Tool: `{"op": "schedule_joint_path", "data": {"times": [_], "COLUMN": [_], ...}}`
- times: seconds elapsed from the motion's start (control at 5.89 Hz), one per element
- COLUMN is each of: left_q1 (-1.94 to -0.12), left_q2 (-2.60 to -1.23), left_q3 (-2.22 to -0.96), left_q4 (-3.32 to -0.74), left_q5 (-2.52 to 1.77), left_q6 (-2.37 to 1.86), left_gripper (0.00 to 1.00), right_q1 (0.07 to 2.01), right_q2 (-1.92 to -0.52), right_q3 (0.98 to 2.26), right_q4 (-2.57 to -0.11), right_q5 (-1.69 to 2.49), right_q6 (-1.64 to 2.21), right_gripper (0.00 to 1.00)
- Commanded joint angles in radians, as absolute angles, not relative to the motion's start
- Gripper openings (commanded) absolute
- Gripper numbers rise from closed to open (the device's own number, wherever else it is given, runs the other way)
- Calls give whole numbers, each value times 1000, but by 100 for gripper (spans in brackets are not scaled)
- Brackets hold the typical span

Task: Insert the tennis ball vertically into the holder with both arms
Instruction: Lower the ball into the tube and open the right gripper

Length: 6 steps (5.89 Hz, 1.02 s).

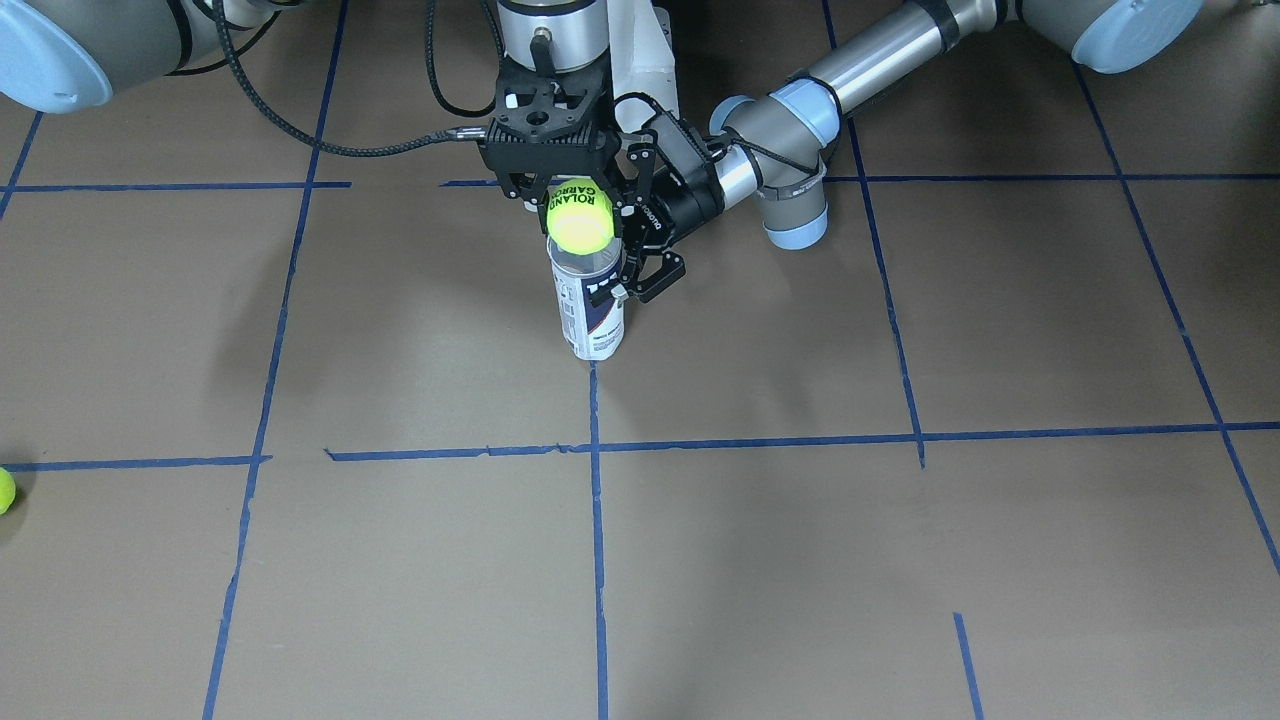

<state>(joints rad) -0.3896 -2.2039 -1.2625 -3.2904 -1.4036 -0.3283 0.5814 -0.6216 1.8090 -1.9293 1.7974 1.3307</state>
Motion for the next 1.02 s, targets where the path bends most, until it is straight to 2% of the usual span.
{"op": "schedule_joint_path", "data": {"times": [0.0, 0.17, 0.85], "left_q1": [-390, -390, -390], "left_q2": [-2203, -2203, -2203], "left_q3": [-1262, -1262, -1262], "left_q4": [-3292, -3292, -3292], "left_q5": [-1404, -1404, -1404], "left_q6": [-328, -328, -328], "left_gripper": [90, 90, 90], "right_q1": [575, 568, 566], "right_q2": [-626, -627, -627], "right_q3": [1812, 1812, 1816], "right_q4": [-1930, -1930, -1930], "right_q5": [1796, 1798, 1804], "right_q6": [1331, 1331, 1319], "right_gripper": [95, 99, 99]}}
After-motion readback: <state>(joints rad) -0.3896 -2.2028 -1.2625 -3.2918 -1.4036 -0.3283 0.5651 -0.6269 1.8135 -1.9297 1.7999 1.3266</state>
